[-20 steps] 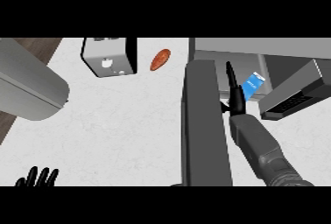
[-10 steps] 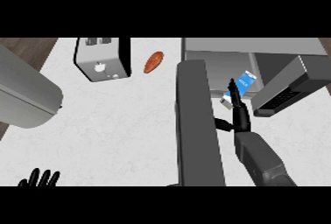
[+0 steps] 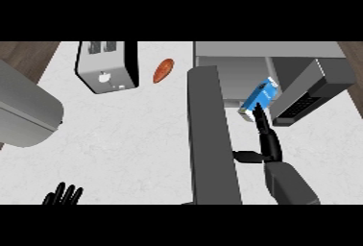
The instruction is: Pick up the milk, place it into the microwave and close the microwave
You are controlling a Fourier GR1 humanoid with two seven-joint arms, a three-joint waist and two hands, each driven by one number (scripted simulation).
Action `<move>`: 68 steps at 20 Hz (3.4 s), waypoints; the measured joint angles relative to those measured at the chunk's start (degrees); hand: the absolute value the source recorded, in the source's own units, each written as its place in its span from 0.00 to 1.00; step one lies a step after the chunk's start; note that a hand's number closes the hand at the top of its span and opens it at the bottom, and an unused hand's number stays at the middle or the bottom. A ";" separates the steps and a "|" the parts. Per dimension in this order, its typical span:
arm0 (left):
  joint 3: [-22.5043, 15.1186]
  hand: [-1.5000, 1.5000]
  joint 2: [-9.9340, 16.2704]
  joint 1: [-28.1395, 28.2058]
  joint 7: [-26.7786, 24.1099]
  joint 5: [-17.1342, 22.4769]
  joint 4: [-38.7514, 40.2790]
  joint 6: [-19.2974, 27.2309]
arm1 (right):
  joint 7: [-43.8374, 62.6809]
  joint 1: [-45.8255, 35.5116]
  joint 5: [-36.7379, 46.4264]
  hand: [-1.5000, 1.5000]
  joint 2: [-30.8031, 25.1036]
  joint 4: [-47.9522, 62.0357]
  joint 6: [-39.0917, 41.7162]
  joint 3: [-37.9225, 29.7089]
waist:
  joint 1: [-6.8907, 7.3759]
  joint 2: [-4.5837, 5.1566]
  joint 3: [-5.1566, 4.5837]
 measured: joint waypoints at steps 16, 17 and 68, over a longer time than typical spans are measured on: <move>-8.46 1.00 -1.17 -13.12 5.50 -10.36 10.08 -0.91 | 0.92 18.64 -4.21 0.00 -8.60 -15.49 8.27 -0.41 | -1.41 -0.22 -0.06; -9.29 1.00 -1.72 -14.64 5.41 -11.98 11.45 -0.41 | 1.28 19.12 -4.92 0.00 -9.41 -15.89 9.13 -0.92 | -1.38 -0.19 -0.04; -47.64 1.00 -8.00 -70.68 15.97 7.39 53.32 34.47 | 11.80 26.25 -18.93 0.00 -22.60 -40.48 24.73 3.39 | -11.06 1.56 -0.25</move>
